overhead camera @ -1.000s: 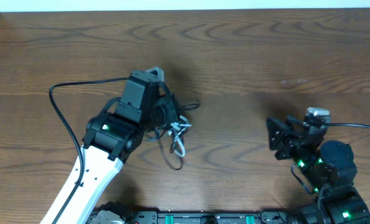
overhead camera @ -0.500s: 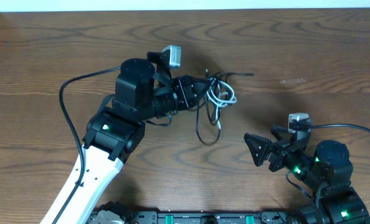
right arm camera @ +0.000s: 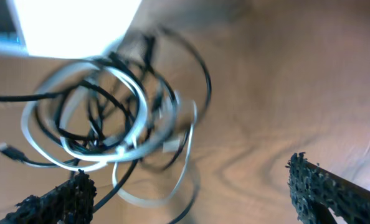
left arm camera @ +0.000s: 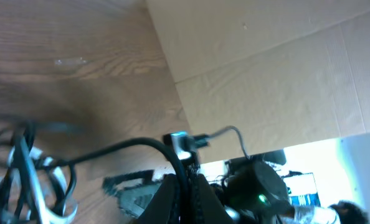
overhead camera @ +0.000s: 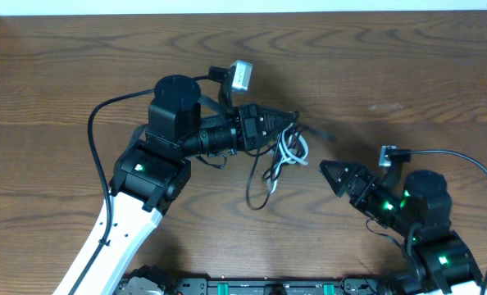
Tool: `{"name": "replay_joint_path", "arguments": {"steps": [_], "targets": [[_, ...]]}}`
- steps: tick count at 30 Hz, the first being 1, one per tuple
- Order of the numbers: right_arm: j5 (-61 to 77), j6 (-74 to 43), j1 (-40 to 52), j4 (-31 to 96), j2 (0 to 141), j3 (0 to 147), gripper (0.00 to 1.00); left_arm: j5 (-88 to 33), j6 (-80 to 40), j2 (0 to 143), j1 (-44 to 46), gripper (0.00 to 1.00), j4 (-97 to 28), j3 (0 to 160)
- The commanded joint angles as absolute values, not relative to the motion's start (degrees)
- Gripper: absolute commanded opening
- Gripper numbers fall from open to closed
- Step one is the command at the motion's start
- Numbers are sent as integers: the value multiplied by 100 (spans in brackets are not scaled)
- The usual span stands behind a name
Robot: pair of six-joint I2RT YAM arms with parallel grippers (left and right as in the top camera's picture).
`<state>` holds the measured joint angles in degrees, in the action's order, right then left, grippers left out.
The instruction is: Untangle cables
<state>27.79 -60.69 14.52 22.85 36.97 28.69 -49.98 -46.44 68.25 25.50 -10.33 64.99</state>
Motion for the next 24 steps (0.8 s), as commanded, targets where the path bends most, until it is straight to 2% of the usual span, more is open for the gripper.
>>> {"name": "replay_joint_path", "arguments": {"steps": [1,12,16,20,21,24], "targets": [[3323,-7356,1435,2187,4036,2821,98,-5251,-4329,6803,2547,8,-974,6510],[3417,-8077,1509,530,5570,2821,99,-5319,-4333,6803,2753,8,-921,6510],[3907,-8337,1857,-119,6171,2821,91,-5315,-4331,6803,2808,8,-764,6510],[4206,-8444,2327,-370,6637,2821,90,-5312,-3970,6803,2805,8,-670,6510],[4202,-8449,2403,-370,6705,2821,87,-5312,-3874,6803,2805,8,-672,6510],[4174,-8490,2530,-395,6845,2821,62,-5315,-3817,6805,2808,8,-674,6510]]}}
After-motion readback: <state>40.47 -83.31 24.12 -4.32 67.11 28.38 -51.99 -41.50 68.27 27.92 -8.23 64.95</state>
